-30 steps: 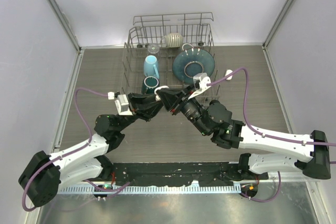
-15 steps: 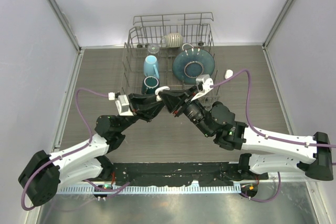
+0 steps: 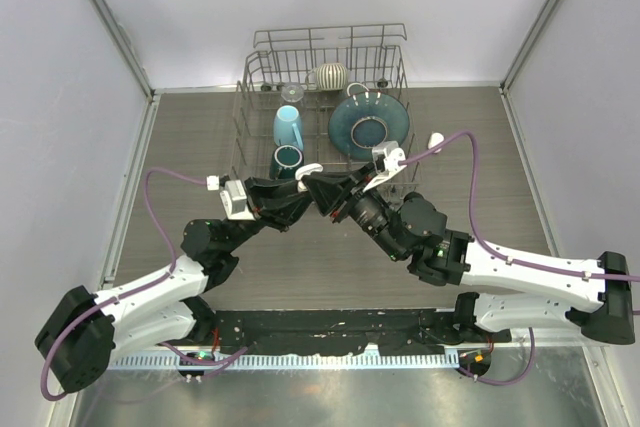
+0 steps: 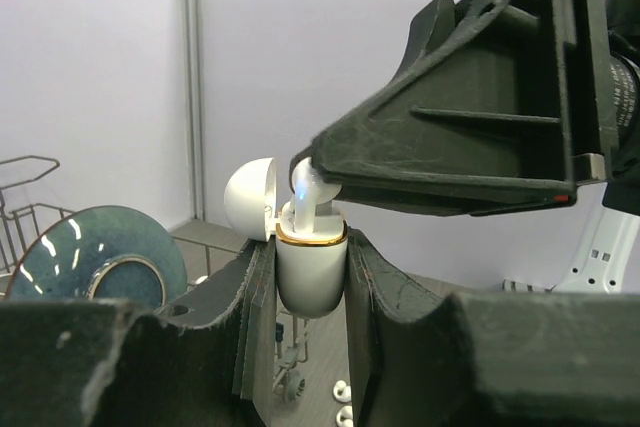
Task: Insert the wireless bluetooth earbuds into the charging case
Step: Place the earbud in the charging case.
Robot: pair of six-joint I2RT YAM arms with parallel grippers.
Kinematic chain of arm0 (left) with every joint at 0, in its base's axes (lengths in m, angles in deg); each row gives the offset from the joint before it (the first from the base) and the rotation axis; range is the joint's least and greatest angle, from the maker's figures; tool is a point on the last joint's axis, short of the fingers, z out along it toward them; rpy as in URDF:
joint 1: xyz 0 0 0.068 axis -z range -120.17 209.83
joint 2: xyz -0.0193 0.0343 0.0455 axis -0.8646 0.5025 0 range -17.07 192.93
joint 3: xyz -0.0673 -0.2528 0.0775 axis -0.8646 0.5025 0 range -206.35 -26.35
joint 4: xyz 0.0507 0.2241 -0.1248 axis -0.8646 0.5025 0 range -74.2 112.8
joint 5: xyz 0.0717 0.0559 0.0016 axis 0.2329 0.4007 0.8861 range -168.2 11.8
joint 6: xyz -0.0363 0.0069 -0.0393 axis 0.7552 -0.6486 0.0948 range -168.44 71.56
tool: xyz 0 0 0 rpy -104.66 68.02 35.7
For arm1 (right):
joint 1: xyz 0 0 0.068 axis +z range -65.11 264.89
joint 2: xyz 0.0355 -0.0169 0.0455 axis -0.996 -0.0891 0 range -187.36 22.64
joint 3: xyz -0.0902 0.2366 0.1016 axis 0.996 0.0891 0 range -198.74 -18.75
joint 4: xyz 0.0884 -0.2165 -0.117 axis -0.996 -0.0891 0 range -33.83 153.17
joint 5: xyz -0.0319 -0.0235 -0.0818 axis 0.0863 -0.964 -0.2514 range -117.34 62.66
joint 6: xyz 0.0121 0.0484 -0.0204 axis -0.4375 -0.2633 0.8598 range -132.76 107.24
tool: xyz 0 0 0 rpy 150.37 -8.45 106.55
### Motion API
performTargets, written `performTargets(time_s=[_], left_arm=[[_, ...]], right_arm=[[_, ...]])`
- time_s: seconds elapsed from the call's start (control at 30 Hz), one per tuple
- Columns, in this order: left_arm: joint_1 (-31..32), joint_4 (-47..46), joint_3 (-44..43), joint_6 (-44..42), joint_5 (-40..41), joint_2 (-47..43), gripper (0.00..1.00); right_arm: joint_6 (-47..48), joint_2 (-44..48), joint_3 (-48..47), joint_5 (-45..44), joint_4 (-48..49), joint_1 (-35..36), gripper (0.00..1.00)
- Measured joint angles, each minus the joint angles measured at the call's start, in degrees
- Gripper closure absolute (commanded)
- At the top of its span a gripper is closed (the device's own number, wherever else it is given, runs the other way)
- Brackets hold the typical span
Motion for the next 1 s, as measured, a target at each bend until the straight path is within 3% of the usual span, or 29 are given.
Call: performTargets(time_s=[0.03,0.07,0.17,0.77,0.8,0.9,0.93,1.0], left_arm=[[0.00,0.02,0.00,0.00,0.04,0.02,1.00],[0.00,-0.07,0.00,0.00,0.35,0.13,1.00],[-0.13,0.07,0.00,0.00,0.55,0.37,1.00],[-0.11,-1.73,0.00,0.48,0.50,0.96,1.00],[-0.11,-1.75,0.00,0.61,0.50,0.98,1.00],[-0.11,-1.88,0.00,1.09,0.50,0.98,1.00],[-0.11,-1.88,0.00,1.18,0.52,0.96,1.00],[-0.11,-1.88,0.00,1.29,0.50,0.96,1.00]], right_arm=[[-0.09,0.00,-0.20,-0.02,-0.31,0.00,0.61],[-0.39,0.09,-0.39,0.20,-1.01,0.07,0.51],[-1.22,0.13,-0.50,0.42,-2.01,0.42,0.43],[-1.66,5.38,-2.19,5.22,-2.97,0.63,0.29],[-1.66,5.60,-2.51,5.42,-2.89,0.63,0.30],[-1.60,6.49,-3.19,4.70,-2.97,0.63,0.46],[-1.75,6.60,-3.58,3.91,-3.48,0.63,0.56],[-1.49,6.49,-4.55,2.36,-5.14,0.63,0.64]])
